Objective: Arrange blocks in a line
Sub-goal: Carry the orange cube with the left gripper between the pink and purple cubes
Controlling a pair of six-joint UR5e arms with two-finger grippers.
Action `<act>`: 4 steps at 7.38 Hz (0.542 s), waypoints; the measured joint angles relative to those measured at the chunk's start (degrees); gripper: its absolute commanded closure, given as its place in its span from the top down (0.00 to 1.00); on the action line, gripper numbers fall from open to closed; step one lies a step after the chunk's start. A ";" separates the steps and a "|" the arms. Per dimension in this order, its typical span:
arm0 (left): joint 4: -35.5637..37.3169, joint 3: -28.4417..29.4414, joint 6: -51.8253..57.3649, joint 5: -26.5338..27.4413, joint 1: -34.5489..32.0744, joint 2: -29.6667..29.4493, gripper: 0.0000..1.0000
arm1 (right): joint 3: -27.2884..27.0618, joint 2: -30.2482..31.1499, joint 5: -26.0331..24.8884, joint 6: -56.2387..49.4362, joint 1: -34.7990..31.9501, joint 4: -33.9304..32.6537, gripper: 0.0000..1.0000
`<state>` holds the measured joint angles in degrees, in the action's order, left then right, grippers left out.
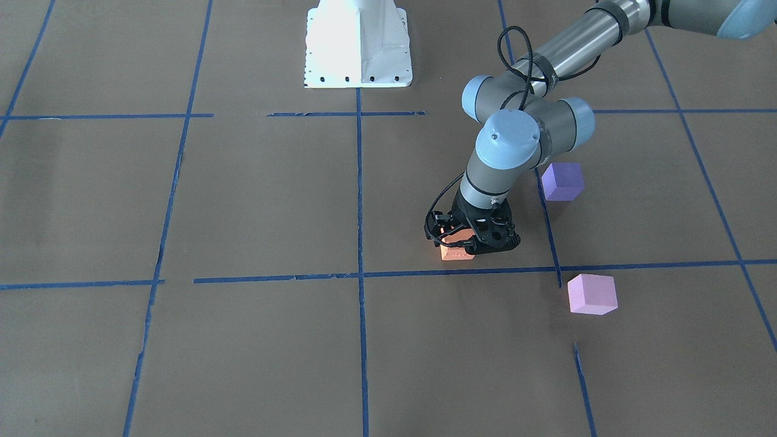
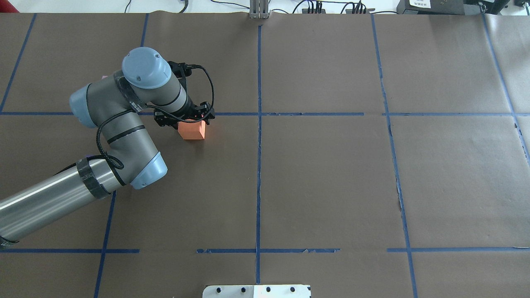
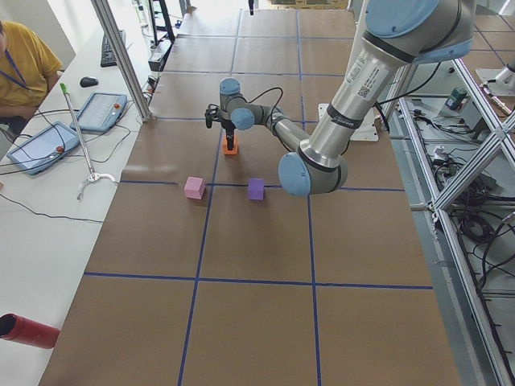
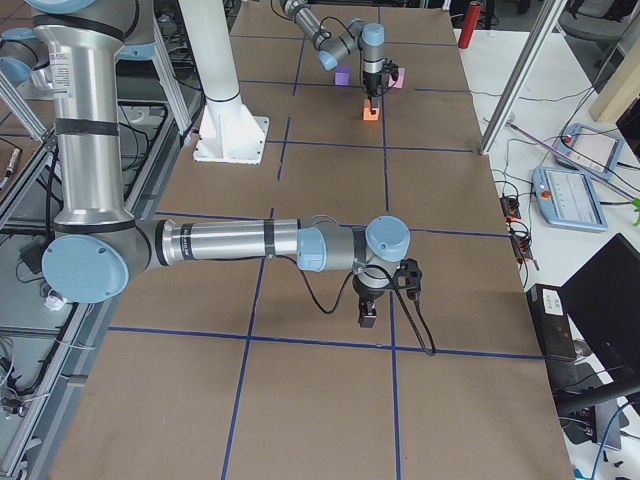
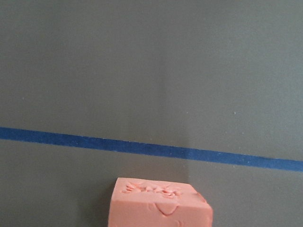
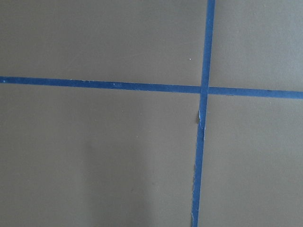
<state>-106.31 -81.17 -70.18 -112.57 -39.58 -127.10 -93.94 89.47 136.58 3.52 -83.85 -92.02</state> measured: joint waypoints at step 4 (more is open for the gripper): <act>0.02 -1.38 -0.16 -0.05 -0.34 0.54 0.22 | 0.04 0.00 0.00 0.00 0.00 0.00 1.00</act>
<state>-106.29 -82.55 -70.34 -112.62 -39.92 -126.56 -93.90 89.47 136.58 3.52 -83.85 -92.02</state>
